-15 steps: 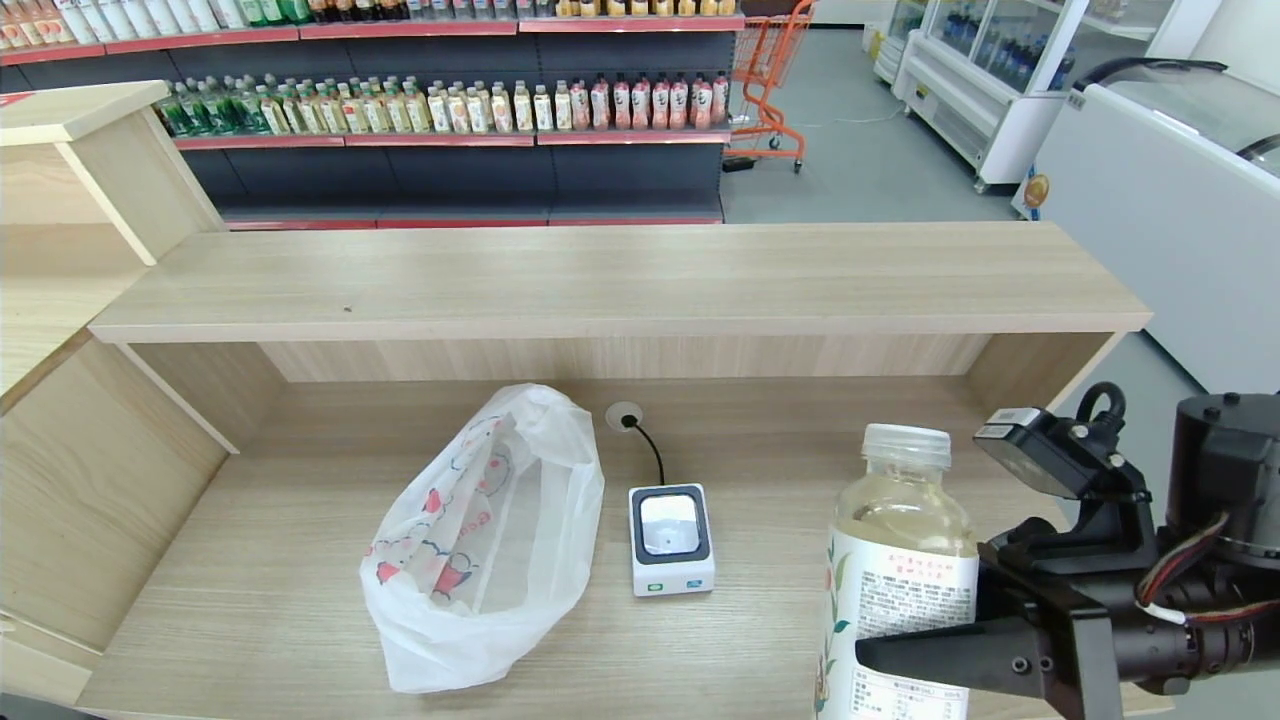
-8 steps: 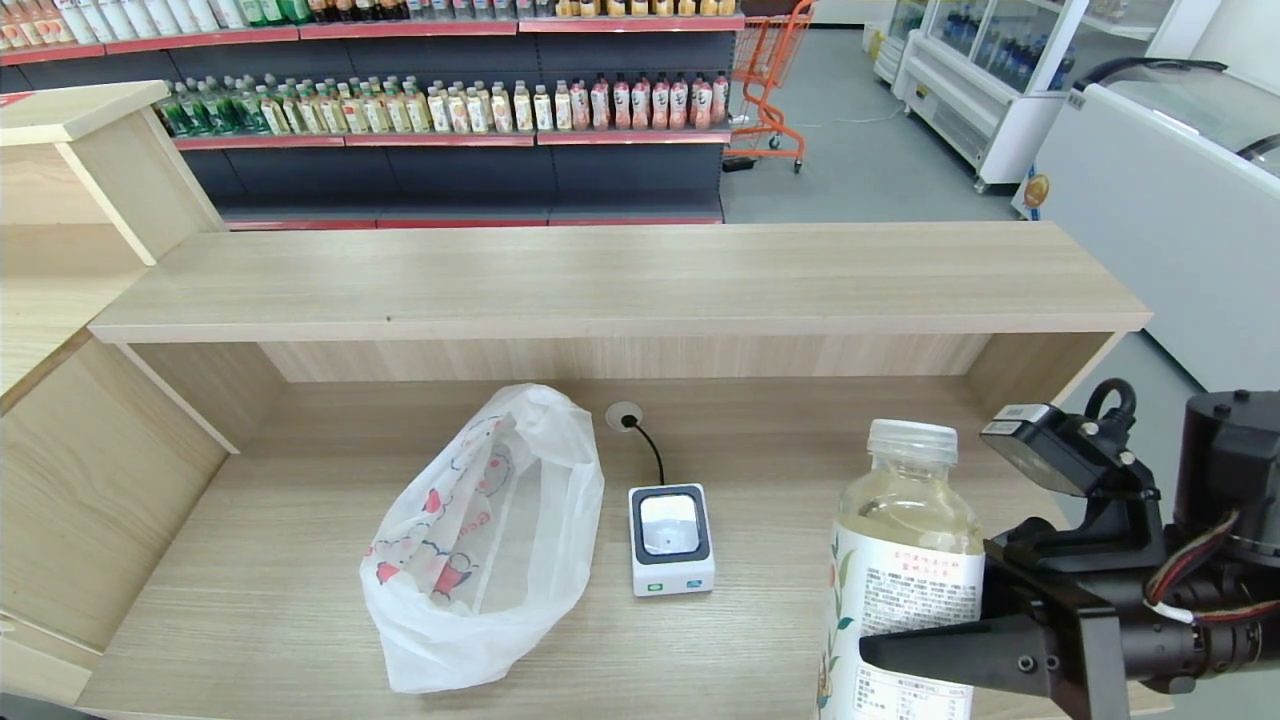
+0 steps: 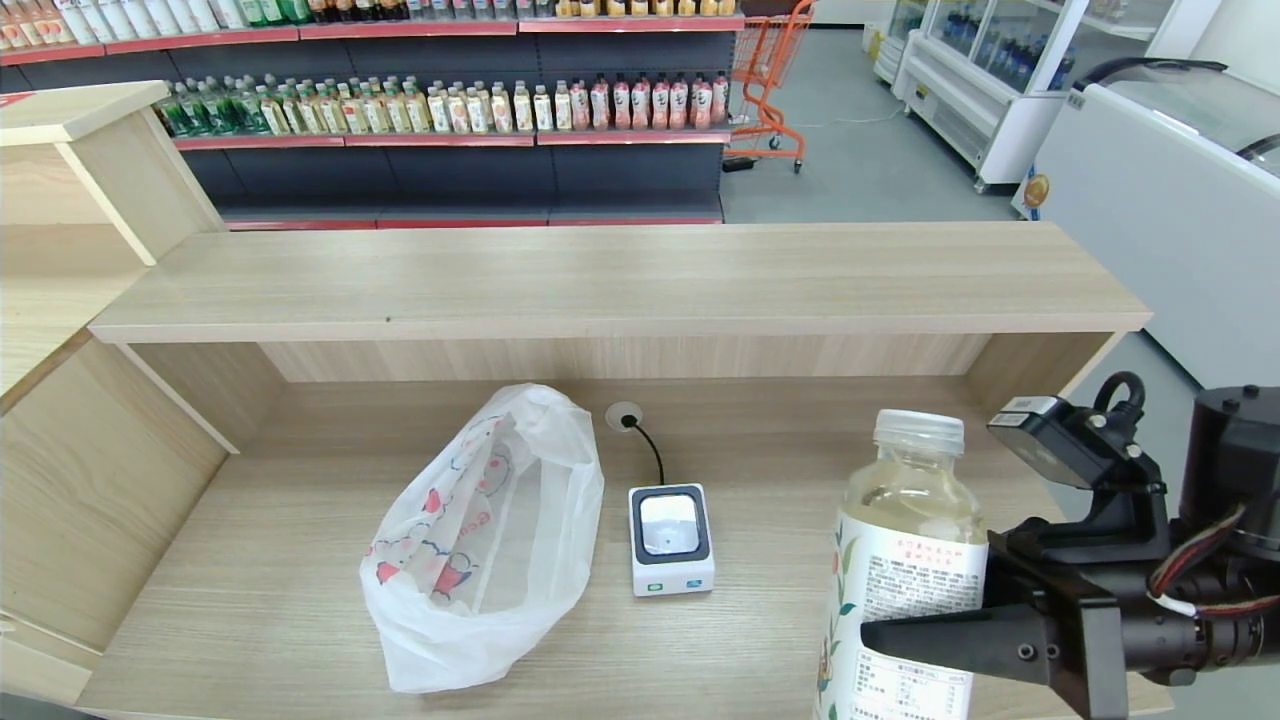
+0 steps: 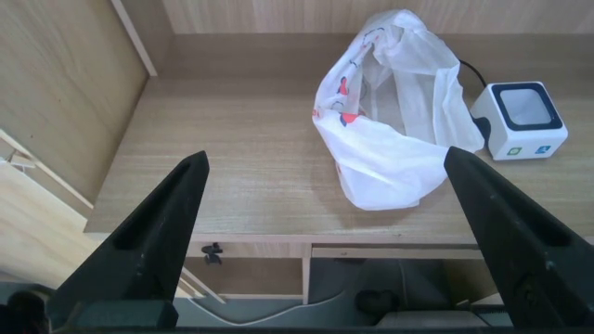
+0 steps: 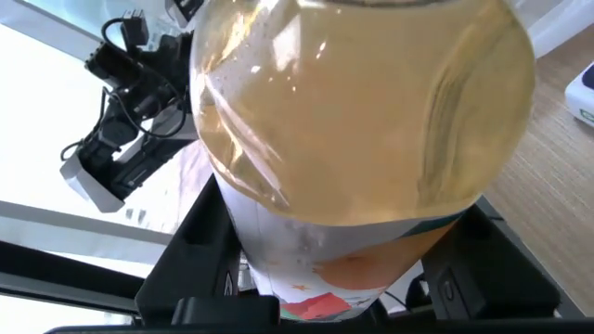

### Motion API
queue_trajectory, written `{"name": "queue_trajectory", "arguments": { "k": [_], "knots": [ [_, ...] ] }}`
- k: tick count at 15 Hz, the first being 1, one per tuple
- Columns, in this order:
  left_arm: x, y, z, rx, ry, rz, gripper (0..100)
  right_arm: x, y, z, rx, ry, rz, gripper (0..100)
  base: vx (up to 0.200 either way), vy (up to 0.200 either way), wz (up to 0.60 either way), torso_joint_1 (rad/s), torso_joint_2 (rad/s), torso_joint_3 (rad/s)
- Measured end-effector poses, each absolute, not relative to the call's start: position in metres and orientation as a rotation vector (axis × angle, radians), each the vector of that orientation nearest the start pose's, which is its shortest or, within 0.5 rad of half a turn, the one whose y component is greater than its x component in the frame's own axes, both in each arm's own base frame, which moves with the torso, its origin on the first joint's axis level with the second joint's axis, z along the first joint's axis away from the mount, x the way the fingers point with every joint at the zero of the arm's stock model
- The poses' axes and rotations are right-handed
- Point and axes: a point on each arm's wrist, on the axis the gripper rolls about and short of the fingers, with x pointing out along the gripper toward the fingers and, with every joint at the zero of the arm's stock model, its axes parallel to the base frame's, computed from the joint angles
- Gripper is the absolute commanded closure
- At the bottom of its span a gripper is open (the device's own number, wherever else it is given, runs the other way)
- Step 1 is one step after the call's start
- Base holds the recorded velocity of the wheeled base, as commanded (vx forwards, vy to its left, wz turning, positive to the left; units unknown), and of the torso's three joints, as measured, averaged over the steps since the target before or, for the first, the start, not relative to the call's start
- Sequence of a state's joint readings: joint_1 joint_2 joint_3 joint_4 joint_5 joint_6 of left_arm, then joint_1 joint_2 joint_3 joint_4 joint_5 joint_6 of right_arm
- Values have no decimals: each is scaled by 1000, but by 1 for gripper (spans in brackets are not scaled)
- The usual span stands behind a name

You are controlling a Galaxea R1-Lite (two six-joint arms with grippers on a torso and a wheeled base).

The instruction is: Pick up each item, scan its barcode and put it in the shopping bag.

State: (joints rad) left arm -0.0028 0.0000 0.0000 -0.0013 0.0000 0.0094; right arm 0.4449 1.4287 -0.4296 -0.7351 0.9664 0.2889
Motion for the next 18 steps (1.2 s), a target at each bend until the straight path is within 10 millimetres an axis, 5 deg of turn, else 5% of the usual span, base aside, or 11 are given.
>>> {"name": "queue_trajectory", "arguments": {
  "k": [5,8,14,18],
  "knots": [
    [-23,0,76,9,-1,-3,0,208,94,173,120,138,1121,100,0,0,0,0,0,0],
    [-23,0,76,9,-1,-3,0,236,82,153,-241,-46,1056,100,0,0,0,0,0,0],
    [-23,0,76,9,-1,-3,0,306,90,120,-486,-310,1146,100,0,0,0,0,0,0],
    [-23,0,76,9,-1,-3,0,333,109,91,-517,-372,1285,100,0,0,0,0,0,0]
  ]
}}
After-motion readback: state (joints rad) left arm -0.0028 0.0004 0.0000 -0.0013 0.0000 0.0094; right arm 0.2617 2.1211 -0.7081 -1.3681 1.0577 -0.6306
